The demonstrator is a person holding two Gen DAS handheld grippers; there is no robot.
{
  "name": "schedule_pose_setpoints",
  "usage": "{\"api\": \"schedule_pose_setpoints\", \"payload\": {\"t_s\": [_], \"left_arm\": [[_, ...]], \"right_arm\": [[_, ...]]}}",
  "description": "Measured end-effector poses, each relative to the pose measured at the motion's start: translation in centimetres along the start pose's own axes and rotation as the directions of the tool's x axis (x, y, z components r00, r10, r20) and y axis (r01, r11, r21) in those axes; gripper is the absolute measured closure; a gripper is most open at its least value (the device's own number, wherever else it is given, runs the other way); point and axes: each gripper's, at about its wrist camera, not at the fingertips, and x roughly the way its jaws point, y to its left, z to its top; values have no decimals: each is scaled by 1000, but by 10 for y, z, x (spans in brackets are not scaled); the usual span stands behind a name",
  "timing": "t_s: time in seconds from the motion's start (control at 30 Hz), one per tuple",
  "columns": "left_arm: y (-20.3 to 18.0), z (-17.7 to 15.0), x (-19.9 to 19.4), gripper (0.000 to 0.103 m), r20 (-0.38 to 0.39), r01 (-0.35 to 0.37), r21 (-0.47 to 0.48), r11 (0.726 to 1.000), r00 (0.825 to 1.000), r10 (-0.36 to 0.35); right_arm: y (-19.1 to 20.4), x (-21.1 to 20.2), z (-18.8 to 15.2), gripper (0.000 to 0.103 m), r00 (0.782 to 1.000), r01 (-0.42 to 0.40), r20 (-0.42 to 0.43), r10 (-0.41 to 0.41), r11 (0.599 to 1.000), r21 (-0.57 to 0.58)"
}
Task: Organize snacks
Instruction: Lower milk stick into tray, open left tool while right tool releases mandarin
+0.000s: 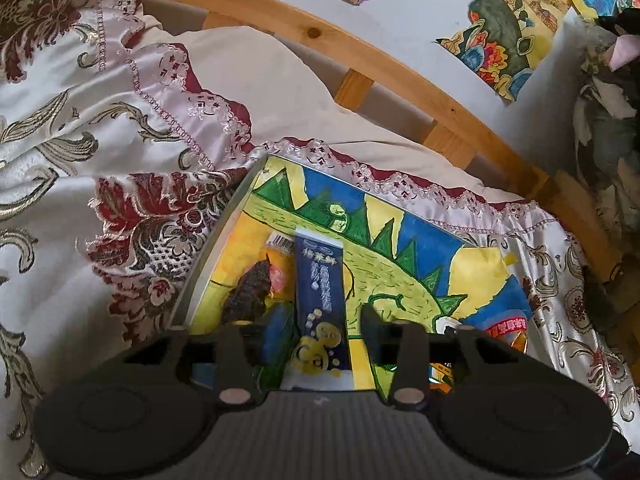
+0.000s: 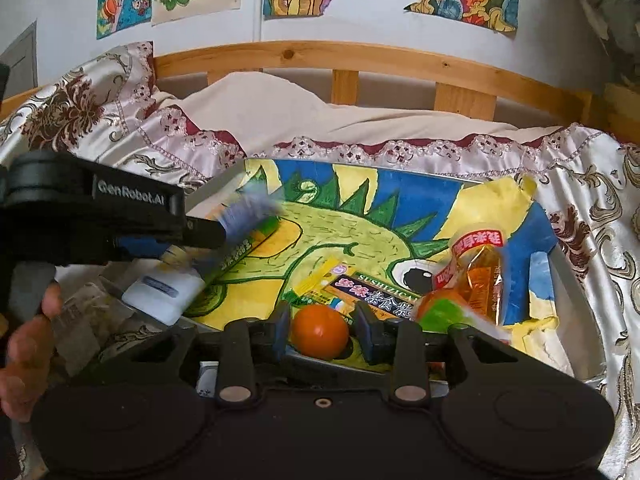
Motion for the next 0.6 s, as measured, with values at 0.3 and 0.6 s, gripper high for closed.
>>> {"api": "schedule_pose_setpoints", "payload": {"t_s": [0.3, 0.6], "left_arm": [[-17, 4, -54, 22, 82, -33, 12, 999, 996, 32], [-48, -19, -147, 2, 216, -161, 152, 975, 968, 126]], "right_arm": [[-6, -56, 3, 40, 996, -2, 92, -3, 999, 48], [-20, -141, 0, 17, 977, 24, 208, -37, 998, 64]]}}
